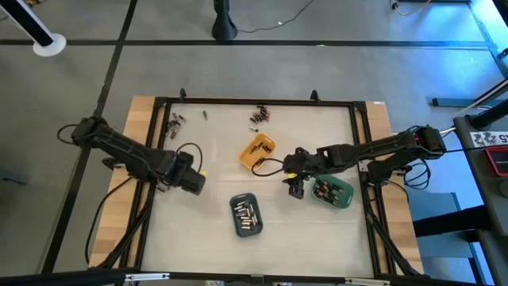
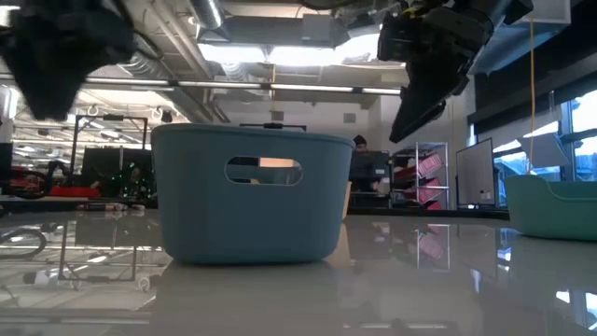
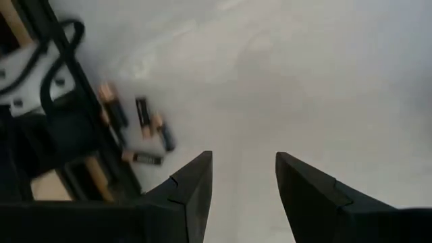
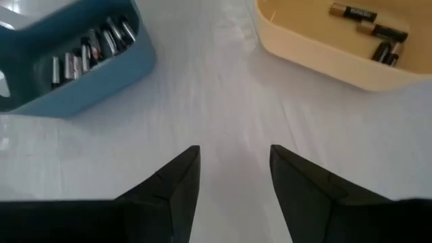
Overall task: Sort batteries
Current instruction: Put the black battery into the yellow bin
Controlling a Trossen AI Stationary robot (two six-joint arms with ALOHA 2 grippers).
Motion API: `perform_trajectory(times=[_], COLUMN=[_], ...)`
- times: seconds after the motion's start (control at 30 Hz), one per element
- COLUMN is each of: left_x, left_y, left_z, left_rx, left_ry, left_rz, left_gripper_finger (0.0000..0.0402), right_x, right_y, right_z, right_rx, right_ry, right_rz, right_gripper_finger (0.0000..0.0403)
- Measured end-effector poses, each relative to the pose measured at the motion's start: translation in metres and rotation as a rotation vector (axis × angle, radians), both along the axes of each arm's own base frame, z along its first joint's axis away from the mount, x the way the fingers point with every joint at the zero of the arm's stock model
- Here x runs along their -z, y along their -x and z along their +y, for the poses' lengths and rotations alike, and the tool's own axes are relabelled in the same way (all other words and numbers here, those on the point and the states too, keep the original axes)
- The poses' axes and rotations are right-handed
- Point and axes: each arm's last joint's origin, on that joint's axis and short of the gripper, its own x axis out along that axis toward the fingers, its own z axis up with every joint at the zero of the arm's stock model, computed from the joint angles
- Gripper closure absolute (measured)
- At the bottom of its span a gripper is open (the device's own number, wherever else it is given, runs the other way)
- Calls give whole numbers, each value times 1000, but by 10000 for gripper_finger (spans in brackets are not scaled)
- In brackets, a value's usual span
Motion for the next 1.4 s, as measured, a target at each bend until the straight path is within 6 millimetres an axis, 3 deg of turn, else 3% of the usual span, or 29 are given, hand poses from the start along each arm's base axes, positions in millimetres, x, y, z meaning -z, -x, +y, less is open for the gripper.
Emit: perform_trajectory(times=[0.33,0.7,1.4], left_x=[44,101,107], left_y=[16,41,36], left_z=[-1,12,39], left_rx=[-66,-142,-213], left_ry=[58,132,107], left_rz=[109,189,163], left_gripper_finger=[249,249,249], right_x=[0,0,-1], right_y=[0,0,-2], right_z=[0,0,0], right_rx=[0,-21,-28], right_ry=[0,15,18], right_rz=[-3,-2,-21], right_gripper_finger=[223,223,223])
